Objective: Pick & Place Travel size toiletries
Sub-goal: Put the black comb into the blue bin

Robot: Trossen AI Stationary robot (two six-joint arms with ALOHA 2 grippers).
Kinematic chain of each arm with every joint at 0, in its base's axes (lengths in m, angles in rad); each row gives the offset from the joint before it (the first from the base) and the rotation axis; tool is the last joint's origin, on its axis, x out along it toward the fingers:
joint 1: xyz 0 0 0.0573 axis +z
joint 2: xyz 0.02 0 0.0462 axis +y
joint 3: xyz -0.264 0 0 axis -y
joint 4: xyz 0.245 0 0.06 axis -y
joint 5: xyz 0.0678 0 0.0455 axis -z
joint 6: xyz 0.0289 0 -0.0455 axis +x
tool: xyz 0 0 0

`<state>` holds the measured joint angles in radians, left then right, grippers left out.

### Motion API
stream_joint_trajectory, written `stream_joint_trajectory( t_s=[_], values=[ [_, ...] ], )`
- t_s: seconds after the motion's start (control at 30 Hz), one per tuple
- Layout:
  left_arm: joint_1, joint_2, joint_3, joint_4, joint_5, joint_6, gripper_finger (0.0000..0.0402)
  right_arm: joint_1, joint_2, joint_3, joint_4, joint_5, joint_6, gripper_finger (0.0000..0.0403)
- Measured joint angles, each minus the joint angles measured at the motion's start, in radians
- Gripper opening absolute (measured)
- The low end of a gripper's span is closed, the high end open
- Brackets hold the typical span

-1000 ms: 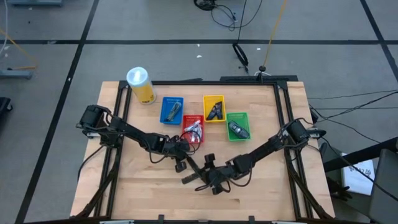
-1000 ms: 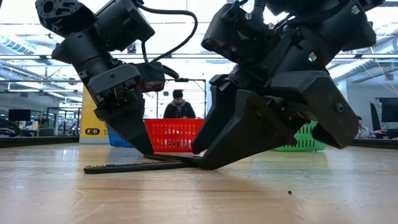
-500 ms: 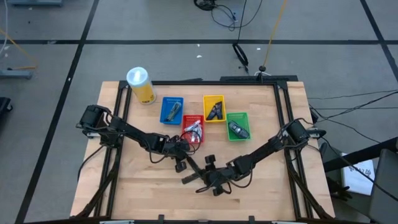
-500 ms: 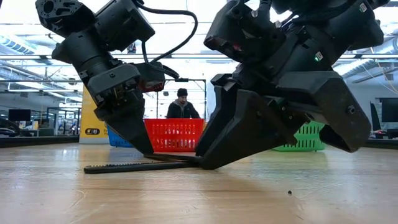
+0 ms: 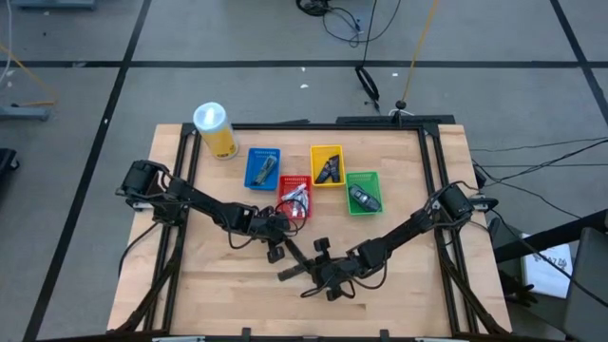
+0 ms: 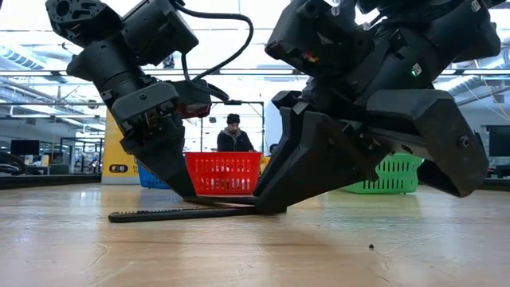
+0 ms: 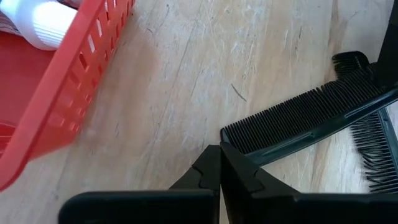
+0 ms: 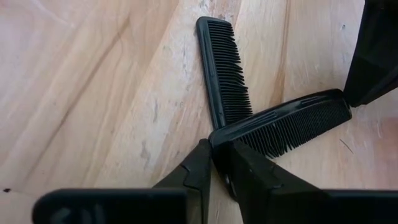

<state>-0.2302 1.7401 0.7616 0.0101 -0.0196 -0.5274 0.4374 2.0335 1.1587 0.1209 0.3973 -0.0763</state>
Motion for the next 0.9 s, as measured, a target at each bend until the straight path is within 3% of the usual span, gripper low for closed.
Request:
stream_joint_trajectory(
  t_s=[0.4,0.73,0.9],
  values=[
    [0.001,0.0,0.001,-0.005,0.008,0.0,0.0001,0.023,-0.012,0.0,0.042,0.013,-0.036,0.0005],
    [0.002,0.0,0.001,-0.005,0.008,-0.005,0.0002,0.025,-0.017,0.0,0.048,0.019,-0.021,0.0001],
    [0.002,0.0,0.001,-0.005,0.008,-0.008,0.0008,0.043,-0.039,0.0,0.051,0.072,-0.039,0.0]
  ],
)
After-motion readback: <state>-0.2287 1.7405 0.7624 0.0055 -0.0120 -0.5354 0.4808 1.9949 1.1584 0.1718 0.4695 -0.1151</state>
